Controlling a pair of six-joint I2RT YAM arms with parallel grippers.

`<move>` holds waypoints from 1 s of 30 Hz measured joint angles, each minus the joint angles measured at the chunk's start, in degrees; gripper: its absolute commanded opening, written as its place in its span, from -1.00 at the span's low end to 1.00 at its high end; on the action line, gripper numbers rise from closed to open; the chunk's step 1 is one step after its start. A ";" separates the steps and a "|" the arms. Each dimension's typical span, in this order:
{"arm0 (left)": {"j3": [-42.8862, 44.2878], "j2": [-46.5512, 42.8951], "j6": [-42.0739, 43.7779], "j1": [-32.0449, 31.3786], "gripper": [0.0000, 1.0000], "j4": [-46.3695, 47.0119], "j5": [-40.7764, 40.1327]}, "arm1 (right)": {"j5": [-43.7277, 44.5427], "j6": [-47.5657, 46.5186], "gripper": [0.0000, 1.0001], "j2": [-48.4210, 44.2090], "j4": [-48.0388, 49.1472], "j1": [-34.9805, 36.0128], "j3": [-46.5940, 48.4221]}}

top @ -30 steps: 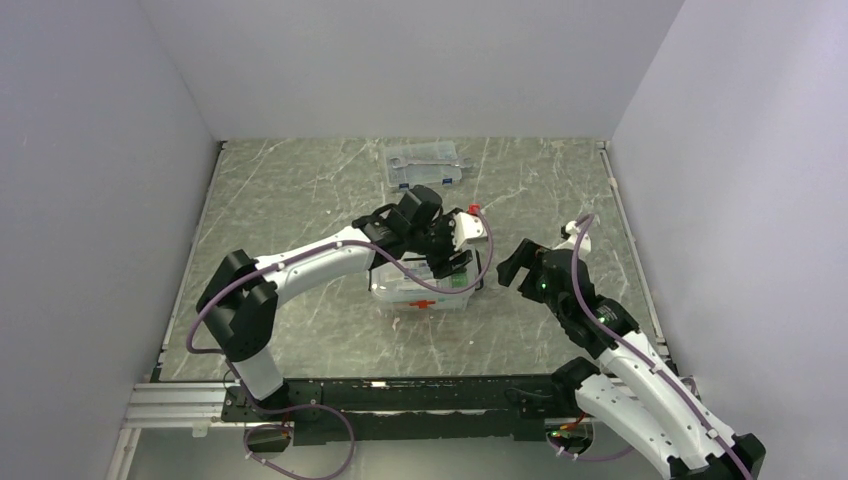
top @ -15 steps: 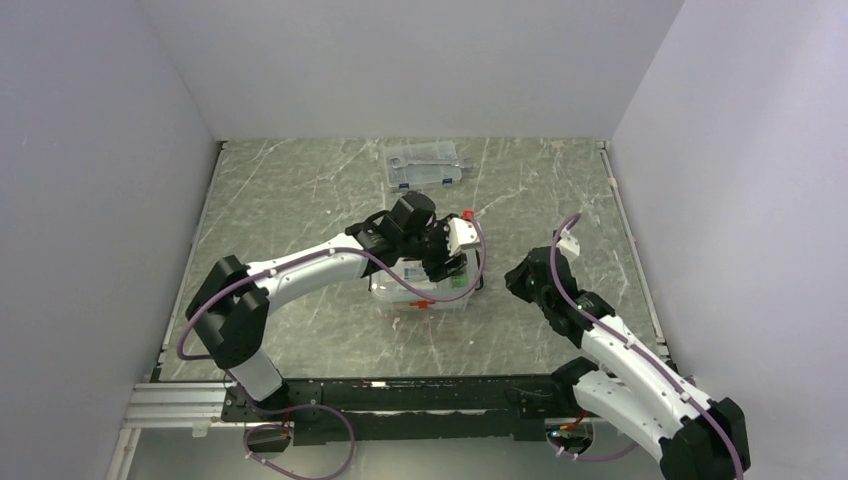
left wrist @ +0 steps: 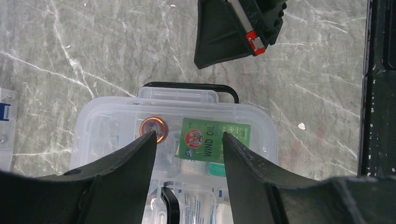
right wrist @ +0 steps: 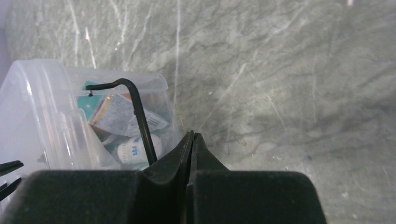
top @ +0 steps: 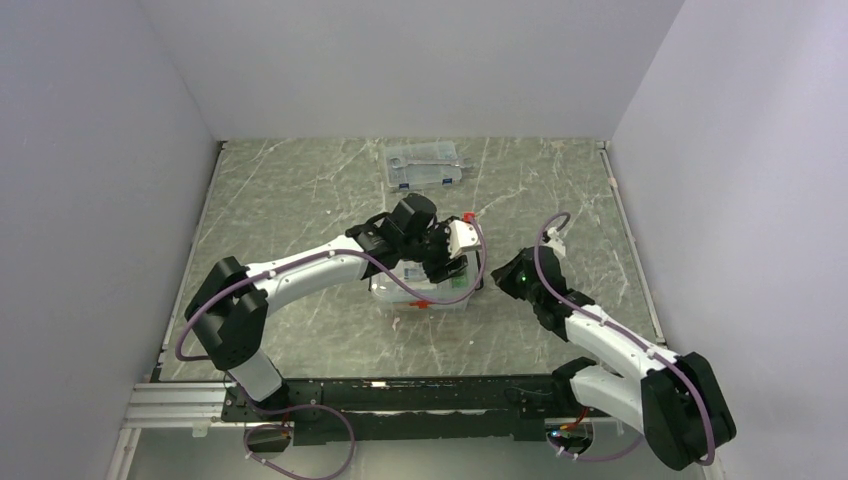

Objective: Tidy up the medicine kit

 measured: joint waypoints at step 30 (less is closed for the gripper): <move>0.13 0.13 -0.02 -1.49 0.13 0.02 -1.46 | -17.07 -3.43 -1.00 6.49 29.31 -4.37 -9.49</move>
